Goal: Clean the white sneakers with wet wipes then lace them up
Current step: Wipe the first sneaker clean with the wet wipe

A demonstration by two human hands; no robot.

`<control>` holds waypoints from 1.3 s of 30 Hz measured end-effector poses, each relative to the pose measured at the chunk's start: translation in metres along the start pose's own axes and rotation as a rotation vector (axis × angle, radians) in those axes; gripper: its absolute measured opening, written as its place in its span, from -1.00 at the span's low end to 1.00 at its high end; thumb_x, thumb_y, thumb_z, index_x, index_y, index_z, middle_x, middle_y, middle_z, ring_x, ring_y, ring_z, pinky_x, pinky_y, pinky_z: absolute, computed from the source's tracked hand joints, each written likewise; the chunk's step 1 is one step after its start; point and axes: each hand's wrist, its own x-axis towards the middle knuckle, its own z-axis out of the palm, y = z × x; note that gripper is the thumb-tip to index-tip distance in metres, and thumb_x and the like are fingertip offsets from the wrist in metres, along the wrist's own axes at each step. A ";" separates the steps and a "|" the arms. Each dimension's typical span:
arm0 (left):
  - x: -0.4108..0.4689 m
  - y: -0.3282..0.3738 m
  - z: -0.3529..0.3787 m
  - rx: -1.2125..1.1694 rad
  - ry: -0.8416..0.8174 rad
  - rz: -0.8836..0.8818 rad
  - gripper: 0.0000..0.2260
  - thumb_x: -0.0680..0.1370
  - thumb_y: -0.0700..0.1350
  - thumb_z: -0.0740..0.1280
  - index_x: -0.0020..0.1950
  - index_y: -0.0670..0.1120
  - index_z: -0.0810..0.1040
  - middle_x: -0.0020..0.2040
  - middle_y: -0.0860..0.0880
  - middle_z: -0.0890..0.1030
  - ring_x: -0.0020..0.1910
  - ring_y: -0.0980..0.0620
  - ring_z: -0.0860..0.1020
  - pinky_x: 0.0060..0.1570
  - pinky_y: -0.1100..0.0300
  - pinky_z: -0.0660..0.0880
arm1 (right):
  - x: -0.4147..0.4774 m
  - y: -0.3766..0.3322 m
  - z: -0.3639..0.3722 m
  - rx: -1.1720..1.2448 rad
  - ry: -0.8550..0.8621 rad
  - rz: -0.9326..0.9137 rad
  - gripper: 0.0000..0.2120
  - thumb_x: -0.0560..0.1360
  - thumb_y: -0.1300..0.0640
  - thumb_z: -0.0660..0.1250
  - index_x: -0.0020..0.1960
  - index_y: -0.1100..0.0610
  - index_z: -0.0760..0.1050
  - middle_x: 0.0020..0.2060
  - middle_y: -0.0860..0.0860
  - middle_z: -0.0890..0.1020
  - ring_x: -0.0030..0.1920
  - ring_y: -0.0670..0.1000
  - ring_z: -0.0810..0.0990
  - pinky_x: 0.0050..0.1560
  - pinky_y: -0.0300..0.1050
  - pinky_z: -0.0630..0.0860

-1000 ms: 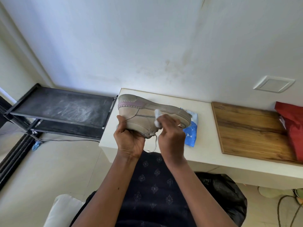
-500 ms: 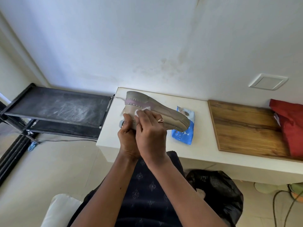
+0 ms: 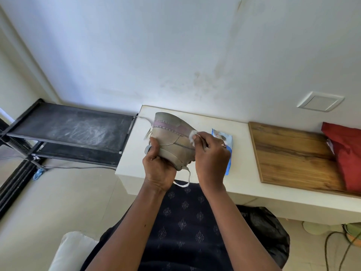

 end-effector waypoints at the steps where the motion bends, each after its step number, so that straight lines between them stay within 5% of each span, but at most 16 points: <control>1: -0.001 -0.001 0.000 0.001 -0.005 -0.012 -0.46 0.55 0.15 0.15 0.31 -0.26 0.42 0.14 -0.24 0.58 0.07 -0.15 0.60 -0.07 0.01 0.59 | 0.000 -0.009 0.001 0.057 0.006 -0.051 -0.92 0.42 0.20 0.38 -0.16 0.20 0.63 -0.33 0.03 0.66 -0.28 0.04 0.61 -0.26 -0.14 0.54; 5: -0.002 -0.010 -0.003 0.018 -0.084 -0.052 -0.44 0.48 0.22 0.27 0.31 -0.15 0.48 0.24 -0.19 0.52 0.28 -0.13 0.47 0.19 0.04 0.48 | 0.004 -0.036 0.012 0.132 -0.002 -0.208 -0.89 0.45 0.23 0.34 -0.09 0.25 0.62 -0.17 0.09 0.64 -0.14 0.00 0.58 -0.10 -0.16 0.52; 13: -0.007 -0.013 -0.005 -0.001 -0.106 -0.068 -0.77 0.48 -0.16 0.21 -0.12 -0.15 0.67 -0.24 -0.08 0.64 -0.23 0.03 0.62 -0.24 0.23 0.57 | 0.004 -0.028 0.025 -0.007 -0.063 -0.283 -0.66 0.32 0.29 0.07 -0.10 0.30 0.59 -0.16 0.19 0.58 -0.19 0.18 0.59 -0.23 -0.03 0.60; 18: -0.006 -0.013 -0.004 -0.007 -0.017 -0.121 -0.76 0.30 -0.19 0.24 -0.08 -0.22 0.54 -0.27 -0.10 0.58 -0.29 -0.03 0.54 -0.33 0.21 0.47 | 0.003 -0.017 0.023 0.015 -0.040 -0.165 -0.74 0.28 0.44 0.09 -0.19 0.29 0.52 -0.19 0.19 0.50 -0.23 0.19 0.55 -0.25 0.07 0.57; 25: -0.007 -0.003 0.000 0.008 -0.003 -0.083 -0.69 0.23 -0.24 0.16 -0.08 -0.20 0.51 -0.24 -0.11 0.61 -0.28 -0.08 0.58 -0.33 0.17 0.52 | 0.005 0.010 0.018 -0.037 -0.094 0.219 -0.87 0.38 0.50 0.29 -0.18 0.32 0.53 -0.19 0.23 0.55 -0.27 0.00 0.41 -0.27 -0.42 0.24; 28: -0.008 -0.004 0.001 0.003 0.049 -0.105 -0.78 0.21 -0.21 0.13 -0.24 -0.19 0.50 -0.33 -0.10 0.58 -0.36 -0.06 0.54 -0.37 0.25 0.44 | 0.003 -0.008 0.024 0.029 0.012 0.198 -0.87 0.37 0.51 0.28 -0.23 0.32 0.51 -0.27 0.22 0.55 -0.38 -0.11 0.34 -0.31 -0.43 0.21; 30: -0.006 -0.002 0.000 0.024 0.072 -0.116 -0.75 0.14 -0.18 0.20 -0.23 -0.22 0.44 -0.32 -0.12 0.53 -0.36 -0.07 0.49 -0.36 0.23 0.40 | 0.001 -0.018 0.027 0.063 0.067 0.149 -0.87 0.36 0.49 0.27 -0.23 0.31 0.51 -0.30 0.20 0.55 -0.37 -0.27 0.29 -0.27 -0.62 0.23; 32: -0.006 -0.001 0.001 0.035 0.087 -0.103 -0.70 0.10 -0.19 0.24 -0.20 -0.21 0.41 -0.33 -0.10 0.48 -0.38 -0.06 0.44 -0.39 0.23 0.37 | -0.002 -0.024 0.029 0.088 0.079 0.104 -0.92 0.38 0.42 0.28 -0.20 0.32 0.53 -0.29 0.19 0.56 -0.38 -0.20 0.37 -0.18 -0.68 0.21; 34: -0.008 -0.002 0.001 0.029 0.118 -0.077 -0.85 0.20 -0.28 0.15 -0.32 -0.22 0.47 -0.45 -0.08 0.47 -0.48 0.01 0.43 -0.47 0.31 0.36 | -0.005 -0.030 0.031 0.095 0.056 0.009 -0.91 0.42 0.37 0.28 -0.14 0.34 0.56 -0.23 0.20 0.57 -0.26 -0.01 0.53 -0.10 -0.53 0.32; 36: -0.009 -0.006 -0.004 0.038 0.149 0.003 -0.62 0.34 -0.41 -0.01 -0.55 -0.16 0.46 -0.59 -0.01 0.41 -0.61 0.10 0.35 -0.58 0.38 0.26 | -0.010 -0.036 0.034 0.079 0.019 -0.099 -0.83 0.45 0.35 0.22 -0.08 0.34 0.58 -0.15 0.21 0.57 -0.17 0.11 0.59 -0.10 -0.28 0.48; 39: -0.009 -0.006 -0.004 -0.066 0.094 -0.018 -0.74 0.28 -0.36 0.04 -0.43 -0.19 0.50 -0.53 -0.03 0.45 -0.57 0.08 0.40 -0.55 0.40 0.34 | -0.013 -0.036 0.035 -0.015 -0.025 -0.234 -0.71 0.45 0.29 0.13 0.00 0.31 0.59 -0.07 0.19 0.58 -0.10 0.13 0.58 -0.08 -0.10 0.57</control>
